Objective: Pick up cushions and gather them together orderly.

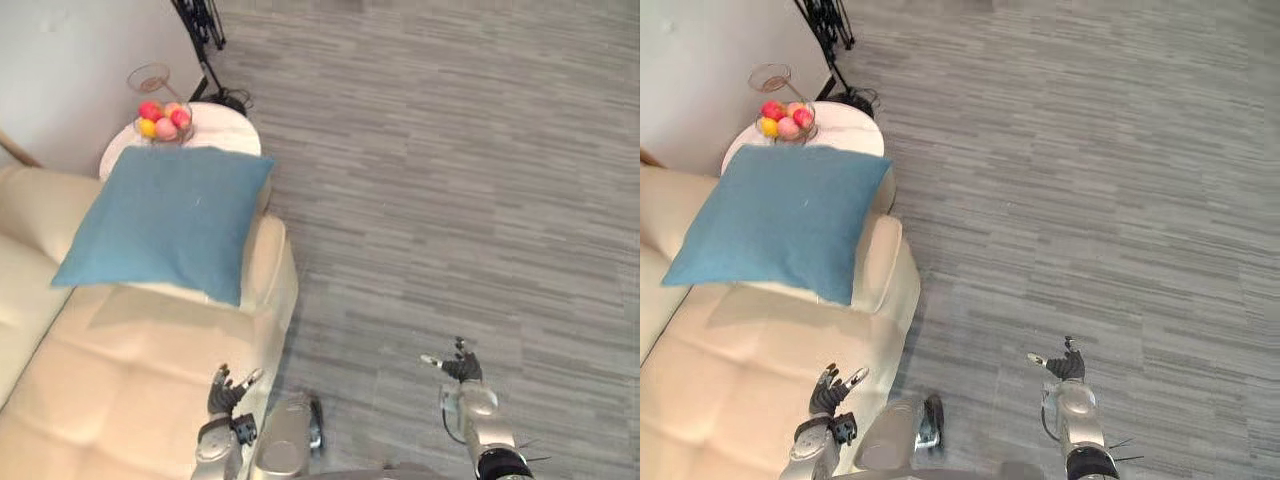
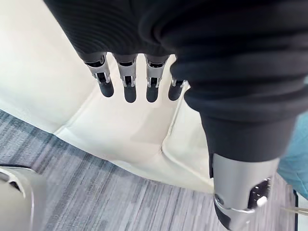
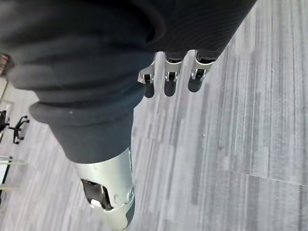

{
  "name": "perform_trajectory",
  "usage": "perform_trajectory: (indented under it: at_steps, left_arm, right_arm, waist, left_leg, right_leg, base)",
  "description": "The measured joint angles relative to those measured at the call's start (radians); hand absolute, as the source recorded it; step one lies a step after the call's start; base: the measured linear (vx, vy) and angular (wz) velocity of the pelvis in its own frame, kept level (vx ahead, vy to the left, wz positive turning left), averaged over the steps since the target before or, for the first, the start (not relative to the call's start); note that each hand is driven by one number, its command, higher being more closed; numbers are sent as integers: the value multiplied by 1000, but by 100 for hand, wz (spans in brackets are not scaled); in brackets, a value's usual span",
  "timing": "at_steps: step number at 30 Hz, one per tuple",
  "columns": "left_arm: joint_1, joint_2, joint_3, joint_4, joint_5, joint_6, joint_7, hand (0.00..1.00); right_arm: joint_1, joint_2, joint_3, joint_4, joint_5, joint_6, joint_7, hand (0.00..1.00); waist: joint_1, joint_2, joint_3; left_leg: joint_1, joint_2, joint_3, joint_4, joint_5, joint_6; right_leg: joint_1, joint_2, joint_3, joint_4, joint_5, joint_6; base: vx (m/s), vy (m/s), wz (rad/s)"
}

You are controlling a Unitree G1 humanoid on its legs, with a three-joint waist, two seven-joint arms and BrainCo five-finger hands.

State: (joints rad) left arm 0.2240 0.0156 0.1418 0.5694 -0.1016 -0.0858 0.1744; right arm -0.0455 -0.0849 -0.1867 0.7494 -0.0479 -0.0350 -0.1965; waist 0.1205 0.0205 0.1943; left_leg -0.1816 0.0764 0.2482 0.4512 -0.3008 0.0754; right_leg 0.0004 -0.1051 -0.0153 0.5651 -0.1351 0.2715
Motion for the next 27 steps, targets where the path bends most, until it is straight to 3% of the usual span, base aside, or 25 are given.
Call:
perform_trajectory:
  at_steps: [1, 2, 3, 4, 5, 7, 9, 10, 11, 12, 13, 14, 16, 17, 18, 20, 22, 23, 24, 26, 27]
  left_arm:
    - [-6, 10, -12, 15, 0, 4, 0, 0]
    - [-9, 31, -30, 24, 0, 13, 0, 0]
    - [-8, 31, -33, 24, 0, 13, 0, 0]
    - [-6, 27, -34, 24, -2, 13, 1, 0]
    - [-8, 27, -34, 22, -3, 13, 1, 0]
    - [-28, 26, -32, 16, -5, 12, 1, 0]
    - [-52, 21, -31, 20, -6, 12, 2, 0]
    - [-67, 17, -25, 23, -5, 12, 4, 0]
    - [-66, 14, -18, 25, -4, 12, 4, 0]
    - [-63, 18, -14, 25, -4, 12, 7, 0]
    - [-67, -14, -6, 48, -5, 19, 13, 0]
    - [-68, -27, -7, 45, -5, 19, 14, 0]
    - [-62, -42, -13, 37, -6, 13, 15, 0]
    - [-60, -43, -17, 24, -8, 12, 15, 0]
    - [-61, -44, -16, 15, -10, 11, 15, 0]
    - [-62, -47, -17, -7, -14, 9, 15, 0]
    - [-68, -35, -19, -11, -14, 9, 5, 0]
    - [-67, -30, -27, -10, -14, 9, 1, 0]
    - [-67, -22, -51, -4, -13, 11, 1, 0]
    - [-75, -9, -64, 1, -13, 12, 0, 0]
    - [-72, 2, -62, 2, -13, 12, 1, 0]
  right_arm:
    - [-3, 1, 2, 3, -2, 1, 0, 0]
    - [18, -1, 0, 19, -3, 9, 3, 0]
    - [30, -4, -3, 23, -2, 16, 3, 0]
    - [47, -8, -2, 23, -3, 21, 3, 0]
    - [46, -8, 0, 22, -3, 21, 3, 0]
    - [45, -9, 0, 20, -2, 20, 5, 0]
    - [55, -11, -1, 10, -2, 20, 5, 0]
    - [70, -11, -2, -9, -2, 20, 5, 0]
    - [93, -11, -4, -36, -2, 17, 4, 0]
    - [106, -11, -5, -44, -1, 17, 4, 0]
    - [114, -27, -10, -39, -1, 21, 4, 0]
    - [109, -30, -20, -56, 0, 22, 2, 0]
    - [107, -29, -47, -88, 0, 21, 2, 0]
    - [121, -28, -47, -108, 3, 12, 2, 0]
    - [122, -28, -48, -109, 8, 9, 2, 0]
    - [117, -18, -51, -112, 12, 2, 1, 0]
    - [119, 10, -59, -114, 49, -6, 0, 0]
    - [104, 21, -62, -95, 53, -8, -2, 0]
    - [77, 15, -78, -62, 60, -6, -2, 0]
    - [69, 5, -96, -36, 76, -1, -7, 0]
    - [65, 5, -91, -20, 79, 2, -7, 0]
  waist:
    - [-5, -16, 2]
    - [-14, -43, 2]
    - [-28, -44, 3]
    - [-52, -32, 8]
    - [-53, -19, 10]
    - [-54, -3, 15]
    - [-63, 8, 20]
    - [-79, 6, 19]
    - [-82, 2, 17]
    - [-81, -10, 16]
    - [-67, 38, 19]
    - [-54, 37, 19]
    - [-51, 28, 17]
    - [-55, 26, 11]
    - [-52, 21, 11]
    - [-49, 18, 10]
    - [-47, -19, 0]
    - [-48, -36, -1]
    - [-50, -34, 0]
    - [-51, -18, -9]
    - [-46, -25, -8]
  left_leg:
    - [26, -24, -2, -12, -4, 3]
    - [80, -67, -9, -33, -15, 16]
    - [107, -81, -28, -38, -21, 23]
    - [174, -93, -59, -67, -24, 28]
    - [223, -92, -78, -100, -24, 28]
    - [281, -81, -145, -137, -24, 27]
    - [298, -58, -228, -131, -24, 27]
    - [298, -48, -292, -108, -32, 11]
    - [301, -41, -339, -78, -54, -31]
    - [310, -43, -364, -62, -75, -68]
    - [309, -5, -418, -27, -106, -115]
    - [286, 2, -430, -18, -78, -162]
    - [268, 10, -452, -27, -21, -178]
    - [243, 26, -451, -15, 20, -186]
    - [231, 40, -427, -8, 36, -199]
    - [177, 103, -281, 27, 88, -203]
    - [103, 173, -30, 74, 147, -181]
    - [81, 178, 82, 46, 133, -165]
    - [72, 165, 191, -41, 141, -157]
    - [87, 159, 289, -97, 148, -141]
    - [86, 150, 286, -109, 147, -141]
  right_leg:
    - [-59, -21, 10, 131, 13, 8]
    - [-141, -67, 4, 358, 18, 2]
    - [-166, -87, -17, 435, 10, -12]
    - [-202, -114, -95, 497, -31, -82]
    - [-240, -124, -150, 482, -73, -141]
    - [-308, -100, -201, 355, -121, -190]
    - [-348, -27, -140, 147, -119, -187]
    - [-372, 24, -31, -8, -79, -158]
    - [-356, 55, 75, -155, -4, -154]
    - [-338, 55, 126, -251, 97, -153]
    - [-313, 71, 79, -211, 157, -173]
    - [-318, 55, 60, -166, 114, -191]
    - [-315, 15, -13, -88, 55, -217]
    - [-274, -29, -107, -65, 6, -224]
    - [-249, -43, -147, -73, -6, -230]
    - [-170, -58, -258, -134, -11, -238]
    - [-67, -70, -368, -258, -11, -238]
    - [-44, -78, -404, -302, -5, -232]
    - [-39, -93, -452, -310, 0, -225]
    - [-36, -97, -484, -315, 7, -214]
    - [-27, -89, -484, -330, 16, -208]
  base:
    - [510, 99, 7]
    - [330, 43, 44]
    - [515, 12, 82]
    - [459, 2, 74]
    - [553, -4, 59]
    - [465, -78, 61]
    - [456, -195, 116]
    - [458, -286, 164]
    - [477, -306, 159]
    - [560, -382, 141]
    - [432, -305, 117]
    - [441, -373, 142]
    - [256, -274, 167]
    - [202, -217, 189]
    - [231, -253, 233]
    - [181, -221, 177]
    - [140, -132, 192]
    - [109, -18, 173]
    - [78, 43, 126]
    - [50, 90, 87]
    - [68, 111, 60]
